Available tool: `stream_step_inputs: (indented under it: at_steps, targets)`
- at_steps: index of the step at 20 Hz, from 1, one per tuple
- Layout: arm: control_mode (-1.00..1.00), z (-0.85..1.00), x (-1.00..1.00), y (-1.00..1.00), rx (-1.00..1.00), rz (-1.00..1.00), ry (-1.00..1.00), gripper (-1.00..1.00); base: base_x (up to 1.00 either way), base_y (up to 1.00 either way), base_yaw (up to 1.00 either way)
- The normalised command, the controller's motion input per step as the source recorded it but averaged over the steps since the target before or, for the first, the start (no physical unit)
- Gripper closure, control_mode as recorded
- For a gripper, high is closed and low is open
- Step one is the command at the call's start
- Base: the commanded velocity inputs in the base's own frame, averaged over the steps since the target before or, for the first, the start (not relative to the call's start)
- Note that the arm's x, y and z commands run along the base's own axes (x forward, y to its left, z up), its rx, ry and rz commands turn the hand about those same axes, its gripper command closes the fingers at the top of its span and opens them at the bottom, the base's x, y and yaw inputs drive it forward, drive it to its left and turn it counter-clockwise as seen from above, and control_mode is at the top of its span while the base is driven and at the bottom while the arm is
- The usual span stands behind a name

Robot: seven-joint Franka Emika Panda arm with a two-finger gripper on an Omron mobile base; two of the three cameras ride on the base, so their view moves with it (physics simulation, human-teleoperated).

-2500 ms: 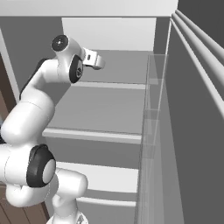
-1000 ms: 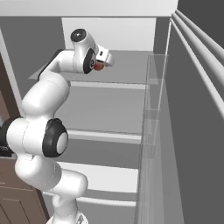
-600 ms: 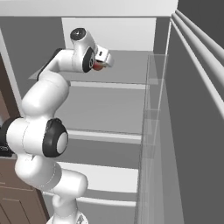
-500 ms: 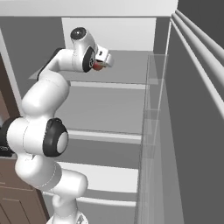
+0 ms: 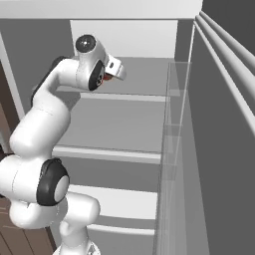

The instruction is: Place the cold items (apple and carrot) from the fridge in one tupperware on the dining counter. Place the warm items (kebab skewer and hot dog) in the stove area in another tupperware.

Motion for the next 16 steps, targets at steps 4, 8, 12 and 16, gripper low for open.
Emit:
stream_step_inputs:
  at_steps: [4, 8, 12, 16]
  targets:
    - [-1.0, 0.0, -1.0, 0.0, 0.16, 0.0, -0.38, 1.0, 0.0, 0.0, 0.0]
    - [-1.0, 0.05, -1.0, 0.0, 0.11, 0.0, -0.08, 1.0, 0.0, 0.0, 0.0]
    - [-1.0, 0.26, -0.99, 0.0, 0.02, -0.01, 0.08, 1.0, 0.0, 0.0, 0.0]
    - [-1.0, 0.4, -0.83, 0.0, 0.0, 0.0, 0.26, 1.0, 0.0, 0.0, 0.0]
